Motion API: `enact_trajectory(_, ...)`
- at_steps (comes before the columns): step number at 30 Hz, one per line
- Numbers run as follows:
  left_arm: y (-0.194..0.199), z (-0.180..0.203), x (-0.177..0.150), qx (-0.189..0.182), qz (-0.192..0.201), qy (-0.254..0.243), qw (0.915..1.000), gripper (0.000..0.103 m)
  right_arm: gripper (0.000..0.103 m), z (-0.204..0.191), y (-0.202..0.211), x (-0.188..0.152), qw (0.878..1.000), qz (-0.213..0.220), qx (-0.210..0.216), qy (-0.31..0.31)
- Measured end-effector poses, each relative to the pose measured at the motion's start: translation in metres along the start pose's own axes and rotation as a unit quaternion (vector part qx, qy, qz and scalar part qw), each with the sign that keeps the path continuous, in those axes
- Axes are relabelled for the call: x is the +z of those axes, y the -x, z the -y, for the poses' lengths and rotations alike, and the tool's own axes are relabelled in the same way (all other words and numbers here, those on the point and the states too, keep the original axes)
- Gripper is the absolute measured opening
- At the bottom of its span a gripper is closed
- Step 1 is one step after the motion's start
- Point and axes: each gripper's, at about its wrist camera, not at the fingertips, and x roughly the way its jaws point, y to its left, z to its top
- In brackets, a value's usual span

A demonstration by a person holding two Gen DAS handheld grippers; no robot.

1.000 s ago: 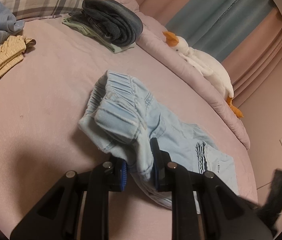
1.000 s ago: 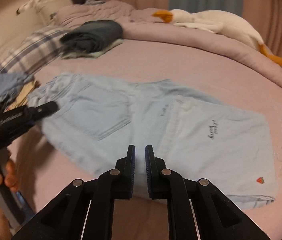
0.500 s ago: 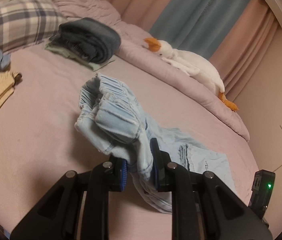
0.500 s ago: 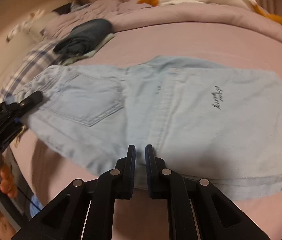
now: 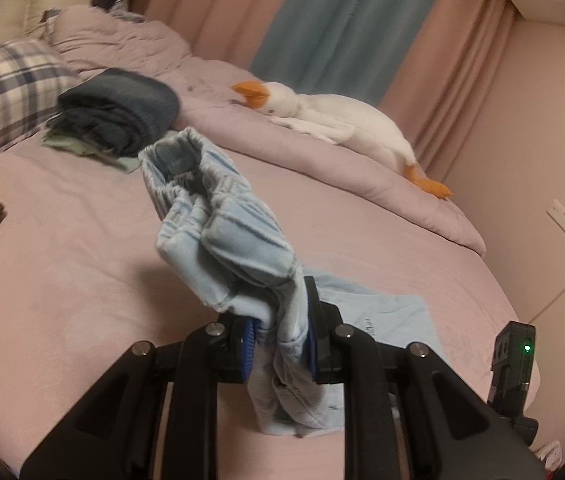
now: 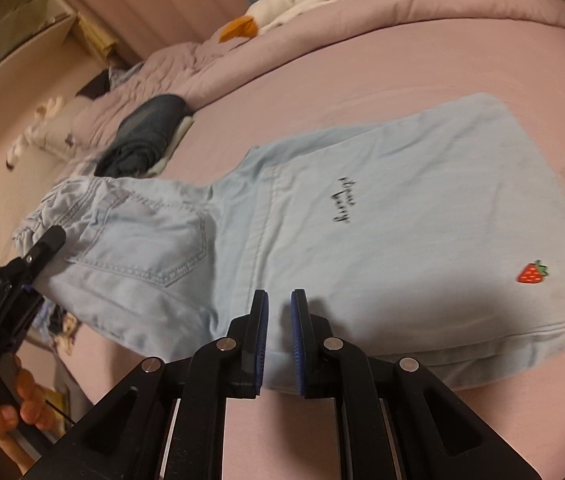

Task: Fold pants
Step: 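Fold the waistband with the left gripper over onto the leg hems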

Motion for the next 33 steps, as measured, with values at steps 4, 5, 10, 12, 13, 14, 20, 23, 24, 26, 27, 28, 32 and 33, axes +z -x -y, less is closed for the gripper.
enact_trajectory(4,-0.006,0.027,-0.001,-0.012,-0.007,-0.031,0.9994,0.019,0.010,0.013,0.007,-0.001,0.999,0.010,0.019,-0.030)
enact_trajectory(5,-0.008,0.033,-0.001,-0.014,-0.010,-0.039,0.9991,0.019,0.010,0.016,0.009,-0.001,0.999,0.013,0.024,-0.038)
enact_trajectory(10,-0.024,0.064,-0.009,-0.032,-0.030,-0.074,0.9963,0.020,0.039,0.040,0.019,-0.004,0.990,0.029,0.080,-0.113)
enact_trajectory(12,-0.034,0.075,-0.014,-0.038,-0.046,-0.087,0.9944,0.022,0.039,0.052,0.020,-0.005,0.980,0.037,0.121,-0.152)
enact_trajectory(13,-0.039,0.081,-0.018,-0.042,-0.055,-0.096,0.9930,0.023,0.041,0.060,0.020,-0.007,0.971,0.042,0.153,-0.179)
enact_trajectory(14,-0.046,0.089,-0.022,-0.045,-0.063,-0.104,0.9915,0.026,0.044,0.069,0.019,-0.009,0.958,0.048,0.188,-0.212)
enact_trajectory(20,-0.091,0.113,-0.055,-0.074,-0.142,-0.138,0.9773,0.066,0.067,0.105,0.004,-0.020,0.889,0.061,0.300,-0.341)
enact_trajectory(23,-0.092,0.105,-0.063,-0.082,-0.160,-0.123,0.9760,0.066,0.067,0.110,-0.001,-0.020,0.871,0.069,0.321,-0.366)
enact_trajectory(24,-0.088,0.099,-0.063,-0.085,-0.160,-0.115,0.9767,0.066,0.067,0.113,0.000,-0.021,0.865,0.074,0.325,-0.375)
enact_trajectory(26,-0.080,0.085,-0.062,-0.082,-0.154,-0.104,0.9791,0.066,0.067,0.117,0.001,-0.020,0.860,0.078,0.326,-0.384)
enact_trajectory(27,-0.075,0.076,-0.061,-0.077,-0.150,-0.095,0.9811,0.066,0.067,0.117,0.001,-0.019,0.865,0.074,0.314,-0.384)
enact_trajectory(28,-0.070,0.067,-0.060,-0.072,-0.147,-0.085,0.9829,0.066,0.067,0.115,0.001,-0.016,0.880,0.061,0.277,-0.382)
enact_trajectory(32,-0.056,0.032,-0.059,-0.052,-0.137,-0.040,0.9884,0.066,0.067,0.091,0.019,0.000,0.936,0.063,0.137,-0.317)
enact_trajectory(33,-0.053,0.024,-0.059,-0.051,-0.135,-0.027,0.9891,0.066,0.067,0.085,0.022,0.005,0.946,0.067,0.103,-0.300)
